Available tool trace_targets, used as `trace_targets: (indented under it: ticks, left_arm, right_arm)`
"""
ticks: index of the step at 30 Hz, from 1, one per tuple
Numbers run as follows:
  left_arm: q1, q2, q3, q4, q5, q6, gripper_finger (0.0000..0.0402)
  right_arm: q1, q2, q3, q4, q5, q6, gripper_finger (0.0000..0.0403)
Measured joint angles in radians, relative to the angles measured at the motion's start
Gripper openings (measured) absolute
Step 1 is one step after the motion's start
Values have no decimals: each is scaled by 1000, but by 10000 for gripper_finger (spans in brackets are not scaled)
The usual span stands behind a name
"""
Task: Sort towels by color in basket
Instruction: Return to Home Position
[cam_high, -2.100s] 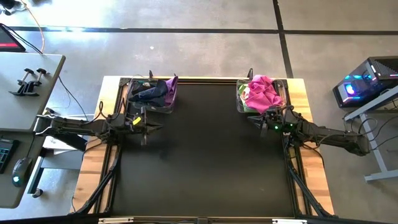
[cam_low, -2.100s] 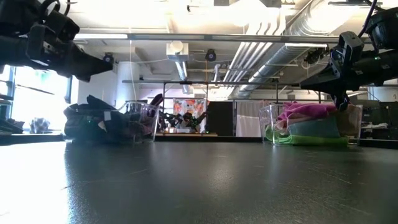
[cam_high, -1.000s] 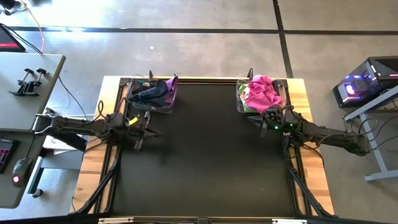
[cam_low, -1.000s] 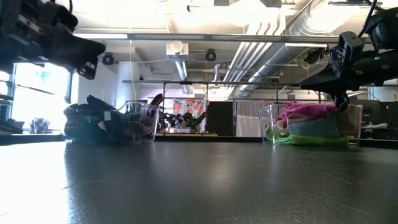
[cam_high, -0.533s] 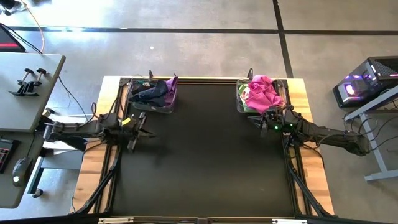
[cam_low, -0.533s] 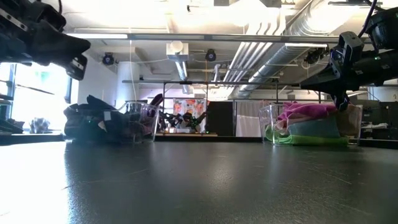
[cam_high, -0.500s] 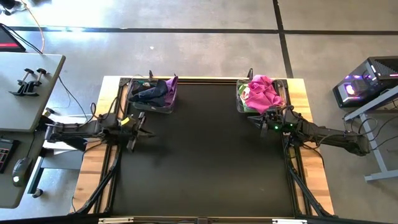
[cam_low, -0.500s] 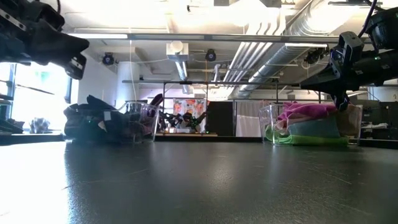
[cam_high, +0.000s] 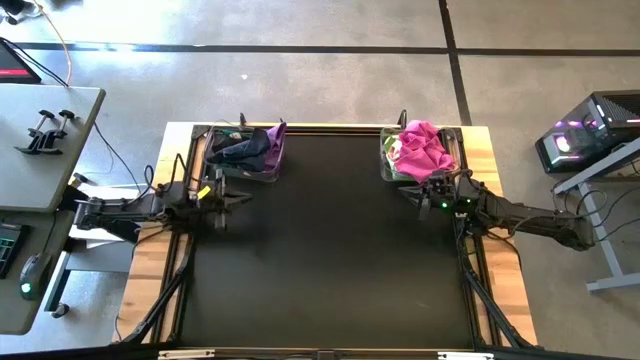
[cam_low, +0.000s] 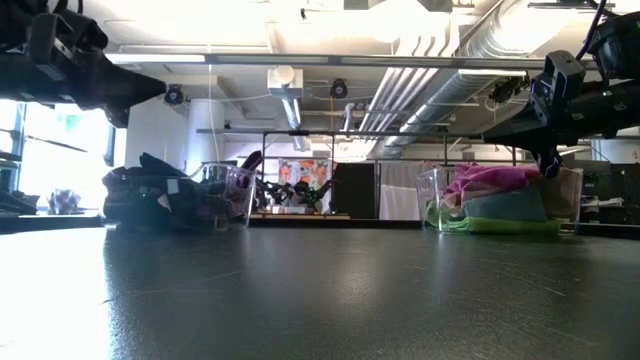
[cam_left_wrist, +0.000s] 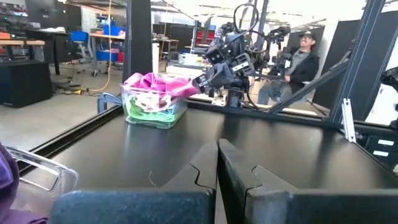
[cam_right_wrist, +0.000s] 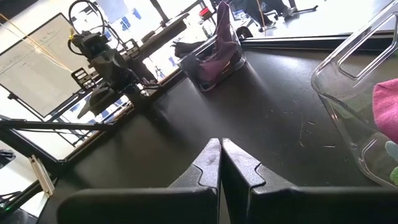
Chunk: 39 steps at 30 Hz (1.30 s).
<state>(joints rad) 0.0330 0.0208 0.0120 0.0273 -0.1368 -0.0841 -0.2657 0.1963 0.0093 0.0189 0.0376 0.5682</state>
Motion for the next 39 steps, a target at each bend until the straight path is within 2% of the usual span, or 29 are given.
trace_targets:
  ticks: [5,9,15,20,23,28,30,39]
  left_arm:
    - [0,0,0,0,0,0,1]
    - [0,1,0,0,0,0,1]
    - [0,3,0,0,0,-1,1]
    - [0,2,0,0,0,0,1]
    - [0,5,0,0,-1,-1,1]
    - [0,7,0,0,0,-1,1]
    - [0,7,0,0,-1,0,1]
    - [0,7,0,0,-1,0,1]
  right_arm:
    - [1,0,0,0,0,0,1]
    - [91,-56,0,0,12,0,1]
    - [186,-196,0,-2,-25,0,1]
    - [225,-196,0,29,-36,-6,1]
    - [252,-196,1,-3,-47,-159,1]
    - [306,-196,1,-2,-67,-633,1]
    - [313,-196,1,-2,-67,-734,1]
    - [312,-196,1,-2,-68,-602,1]
